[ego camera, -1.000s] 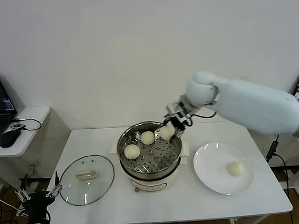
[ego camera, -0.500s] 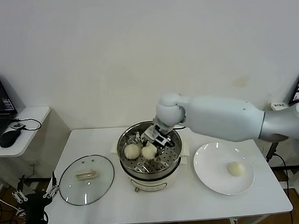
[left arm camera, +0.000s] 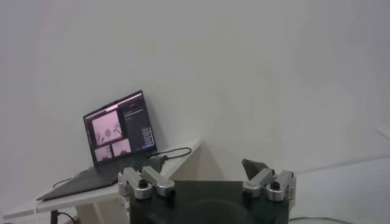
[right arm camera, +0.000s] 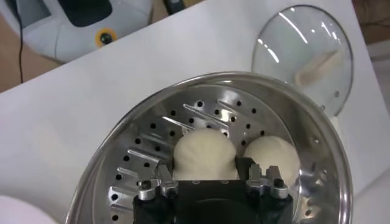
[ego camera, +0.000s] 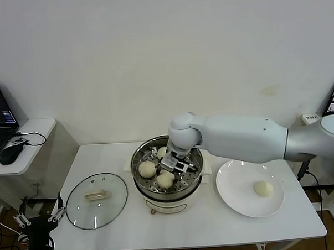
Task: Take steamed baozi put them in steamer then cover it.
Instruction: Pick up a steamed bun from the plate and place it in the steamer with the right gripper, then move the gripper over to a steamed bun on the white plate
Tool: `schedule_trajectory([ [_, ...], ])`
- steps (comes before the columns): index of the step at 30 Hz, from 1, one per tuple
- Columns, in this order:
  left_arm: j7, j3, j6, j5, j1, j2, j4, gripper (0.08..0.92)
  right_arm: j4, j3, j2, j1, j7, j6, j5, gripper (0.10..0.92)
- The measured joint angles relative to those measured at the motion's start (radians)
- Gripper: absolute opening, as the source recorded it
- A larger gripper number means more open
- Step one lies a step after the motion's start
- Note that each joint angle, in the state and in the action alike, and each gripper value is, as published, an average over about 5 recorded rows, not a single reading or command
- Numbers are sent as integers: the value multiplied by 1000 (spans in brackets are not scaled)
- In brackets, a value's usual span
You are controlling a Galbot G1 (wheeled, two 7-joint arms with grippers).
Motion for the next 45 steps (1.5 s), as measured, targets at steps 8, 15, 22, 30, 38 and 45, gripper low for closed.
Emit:
schedule_trajectory([
  [8, 0, 1, -1, 0, -3, 1, 2, 823, 1, 7, -18, 6, 6, 11, -8, 793],
  [15, 0, -1, -1, 0, -5, 8, 0, 823, 6, 47, -58, 26, 21, -24, 1, 822],
  [22, 1, 0, 0, 0, -12, 21, 0, 823, 25, 111, -151, 46, 26, -159, 48, 823],
  [30, 1, 7, -1, -4, -16, 39, 5, 823, 65, 174, -333, 28, 21, -296, 78, 823],
  [38, 3, 24, 1, -2, -25, 54, 8, 823, 84, 291, -544, -93, -1, -323, 15, 823],
  [45, 6, 33, 4, 4, -22, 57, 6, 823, 61, 472, -652, -323, -11, -314, -76, 823],
])
